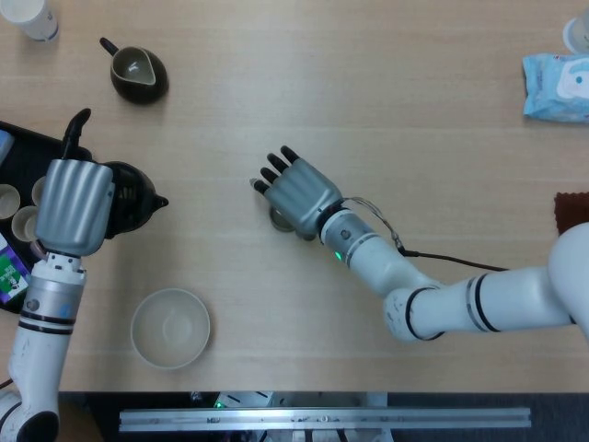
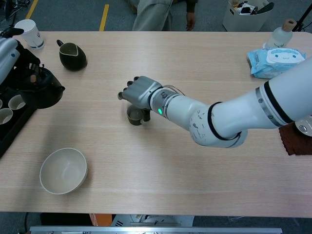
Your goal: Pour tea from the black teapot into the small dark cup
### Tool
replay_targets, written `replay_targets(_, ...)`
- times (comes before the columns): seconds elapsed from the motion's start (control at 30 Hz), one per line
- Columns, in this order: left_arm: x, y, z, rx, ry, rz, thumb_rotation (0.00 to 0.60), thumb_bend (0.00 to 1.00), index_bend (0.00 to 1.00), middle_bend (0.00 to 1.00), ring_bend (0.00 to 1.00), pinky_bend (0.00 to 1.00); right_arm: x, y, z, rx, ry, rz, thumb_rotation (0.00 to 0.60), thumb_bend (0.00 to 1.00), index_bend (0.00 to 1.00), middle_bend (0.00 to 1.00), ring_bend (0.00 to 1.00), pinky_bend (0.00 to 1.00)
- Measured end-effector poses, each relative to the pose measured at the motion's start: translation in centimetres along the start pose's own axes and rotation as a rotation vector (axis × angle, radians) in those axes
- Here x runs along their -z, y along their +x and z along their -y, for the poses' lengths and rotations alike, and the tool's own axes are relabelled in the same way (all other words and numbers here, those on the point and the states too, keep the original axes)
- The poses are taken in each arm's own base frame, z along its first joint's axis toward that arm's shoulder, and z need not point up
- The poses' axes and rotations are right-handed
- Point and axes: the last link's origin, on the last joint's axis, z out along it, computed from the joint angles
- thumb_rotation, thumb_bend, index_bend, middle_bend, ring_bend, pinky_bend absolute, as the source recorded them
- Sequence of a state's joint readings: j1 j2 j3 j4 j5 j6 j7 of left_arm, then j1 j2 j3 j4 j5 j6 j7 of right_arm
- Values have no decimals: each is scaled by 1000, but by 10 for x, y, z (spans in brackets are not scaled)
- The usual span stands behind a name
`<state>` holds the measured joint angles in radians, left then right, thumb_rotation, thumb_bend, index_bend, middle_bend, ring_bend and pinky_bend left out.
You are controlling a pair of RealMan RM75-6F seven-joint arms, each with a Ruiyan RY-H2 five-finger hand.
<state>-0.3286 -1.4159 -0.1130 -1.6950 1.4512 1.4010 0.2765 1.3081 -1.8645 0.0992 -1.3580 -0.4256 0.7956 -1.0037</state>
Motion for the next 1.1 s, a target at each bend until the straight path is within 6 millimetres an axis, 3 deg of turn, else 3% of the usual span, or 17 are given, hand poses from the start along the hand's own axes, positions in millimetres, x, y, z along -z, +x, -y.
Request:
replay_targets(0.13,-1,1,0,-4,-2,1,595,316,1000,1000,867,86,6,9,-10,-37,-1,-21,600,211,122,149,18,75)
replay_targets(0.33,-5,0,-2,-5,-8,2,595,315,1000,1000,867,86,28,28,-44,-90,-25,-81,600,211,122,149,17,75)
replay_targets(0.57,-9,-5,-7,-4,-17,14,596,315,1000,1000,866,86,76,41,-97,-121,-95,-190,600,209,122,149,17,75)
replay_targets(0.87,-16,-14,-18,-17,-28,38,596,315,1000,1000,866,86,146,13,-163,-146,-239,-225,600,207,122,149,17,75)
replay_targets(1.1,-23,-24,-37,-12,-55,64,594,315,1000,1000,865,86,174,-9,-185,-169,-289,-209,600,207,122,149,17,75)
